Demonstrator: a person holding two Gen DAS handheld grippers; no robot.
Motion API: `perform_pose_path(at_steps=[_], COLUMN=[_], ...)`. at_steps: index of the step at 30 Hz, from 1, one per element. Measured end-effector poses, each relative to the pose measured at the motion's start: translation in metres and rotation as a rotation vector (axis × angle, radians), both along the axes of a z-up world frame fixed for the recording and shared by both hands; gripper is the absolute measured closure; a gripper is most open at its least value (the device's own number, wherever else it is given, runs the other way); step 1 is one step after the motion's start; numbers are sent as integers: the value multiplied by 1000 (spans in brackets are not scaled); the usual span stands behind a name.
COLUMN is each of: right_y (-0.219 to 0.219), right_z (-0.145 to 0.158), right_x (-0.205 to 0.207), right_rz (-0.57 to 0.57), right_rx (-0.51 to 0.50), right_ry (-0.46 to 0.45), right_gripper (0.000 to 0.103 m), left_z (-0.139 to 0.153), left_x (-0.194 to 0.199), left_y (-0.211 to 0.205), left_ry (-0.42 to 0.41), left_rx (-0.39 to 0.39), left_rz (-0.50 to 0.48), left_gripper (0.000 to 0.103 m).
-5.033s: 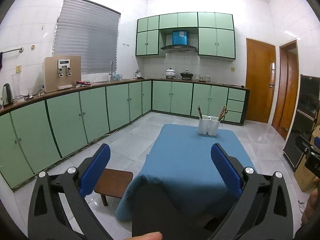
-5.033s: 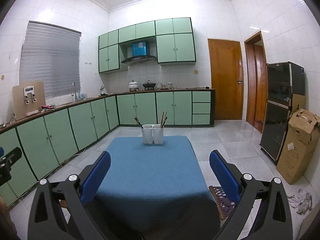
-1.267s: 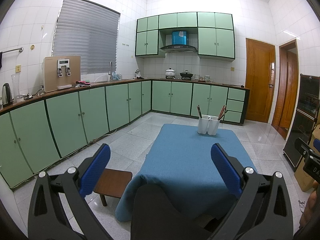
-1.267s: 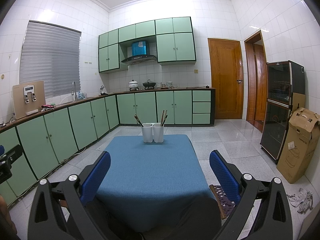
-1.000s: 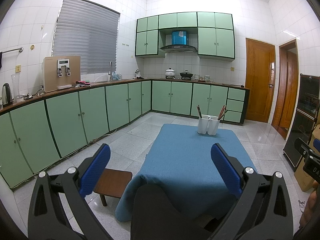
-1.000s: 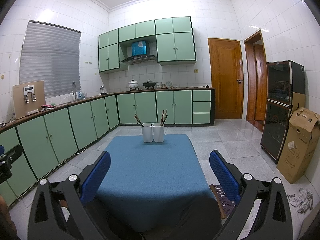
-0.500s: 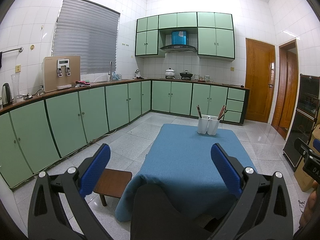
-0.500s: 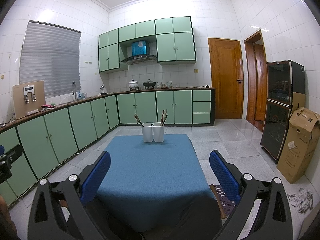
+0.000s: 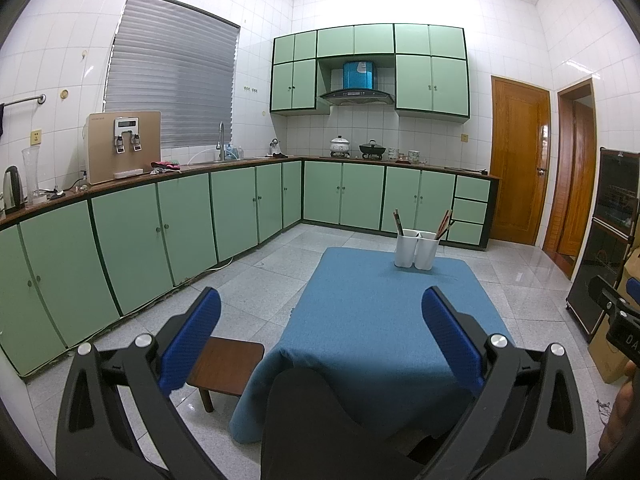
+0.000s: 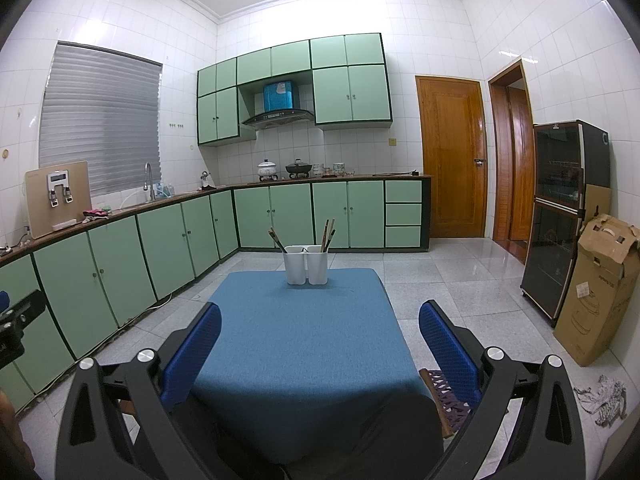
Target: Organize utensils
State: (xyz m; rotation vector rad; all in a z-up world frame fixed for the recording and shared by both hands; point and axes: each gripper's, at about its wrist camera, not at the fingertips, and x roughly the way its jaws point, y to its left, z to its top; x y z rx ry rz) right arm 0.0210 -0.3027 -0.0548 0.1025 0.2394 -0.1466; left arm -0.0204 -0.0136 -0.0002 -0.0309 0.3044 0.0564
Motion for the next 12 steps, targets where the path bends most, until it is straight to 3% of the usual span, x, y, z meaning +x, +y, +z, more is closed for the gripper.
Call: perform_pose_path(at_steps=[12], right_y=[0], right_z=[0], right_x=[0], right_rz=[1], right_rx=[1], right_ry=[0], right_gripper=[6], left_z=[1], left_x=[-2], left_y=[-2], left_ry=[-5], left_rx=[6], left_rz=[6], left_gripper=[5])
